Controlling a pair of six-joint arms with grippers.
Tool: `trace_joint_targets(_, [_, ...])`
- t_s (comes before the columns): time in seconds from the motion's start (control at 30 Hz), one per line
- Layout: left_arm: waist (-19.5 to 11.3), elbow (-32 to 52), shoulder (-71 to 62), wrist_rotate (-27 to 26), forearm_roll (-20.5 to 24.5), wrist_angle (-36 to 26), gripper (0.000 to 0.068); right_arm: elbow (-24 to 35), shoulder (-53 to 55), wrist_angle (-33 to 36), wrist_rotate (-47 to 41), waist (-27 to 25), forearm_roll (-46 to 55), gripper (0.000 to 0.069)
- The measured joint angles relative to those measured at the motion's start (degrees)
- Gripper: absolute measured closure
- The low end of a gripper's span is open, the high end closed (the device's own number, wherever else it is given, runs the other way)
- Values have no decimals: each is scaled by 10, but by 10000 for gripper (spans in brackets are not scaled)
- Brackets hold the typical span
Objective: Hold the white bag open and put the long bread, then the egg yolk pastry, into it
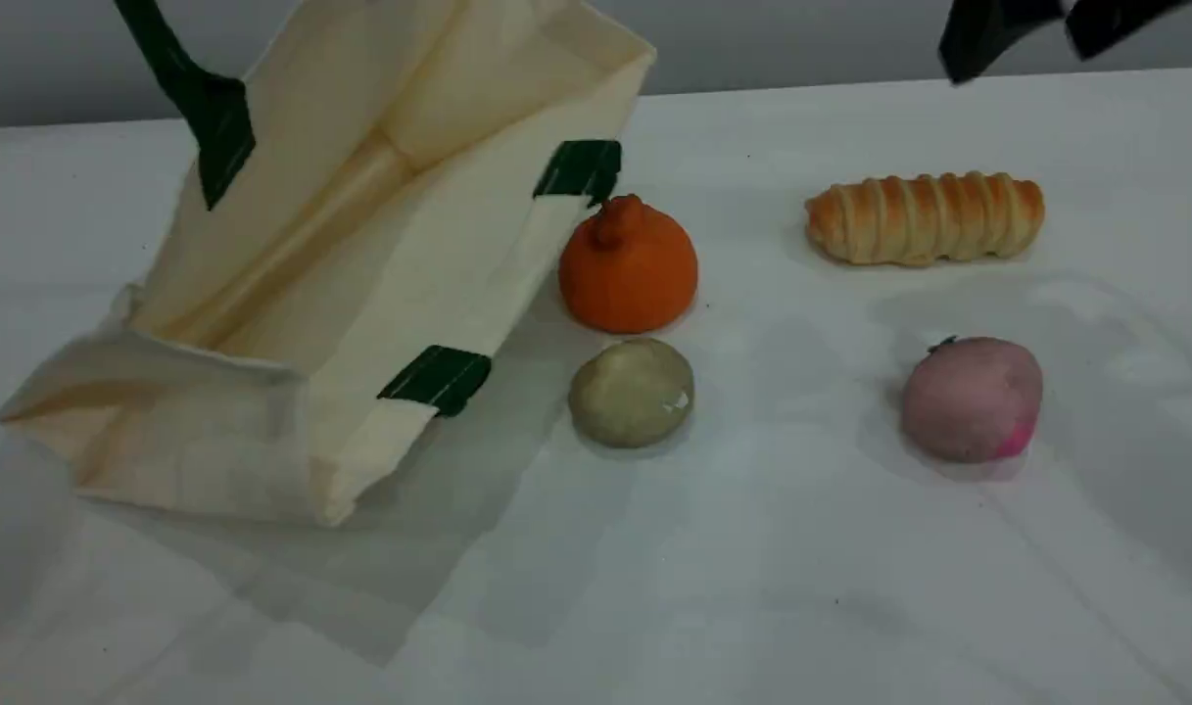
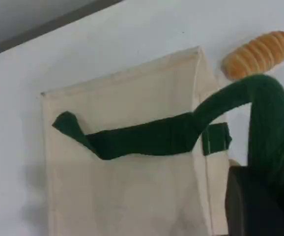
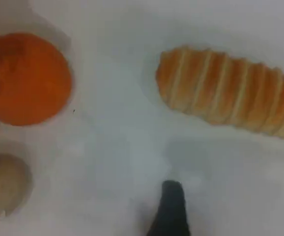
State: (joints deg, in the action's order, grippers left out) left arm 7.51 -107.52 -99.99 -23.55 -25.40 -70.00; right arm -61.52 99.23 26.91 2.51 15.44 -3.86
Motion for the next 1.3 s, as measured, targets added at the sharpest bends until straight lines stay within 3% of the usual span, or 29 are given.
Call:
trace_joint_targets(0.23, [41,0,2,0,-1,0,601,-1,69,-51,1,0,-11,139])
trace_joint_targets(0.37, [41,0,2,1,-2,0,601,-23,109,-78,1,1,-20,139])
trace_joint_targets(0.8, [41,0,2,1,0,0,601,-144,216,-54,14,0,-17,139])
trace_joint_targets(0.97, [41,0,2,-7,1,0,601,-182,257,-27,11,0,27,139])
trace_joint_targets(1.3, [41,0,2,-15,4,0,601,-219,299,-30,8,0,65,139])
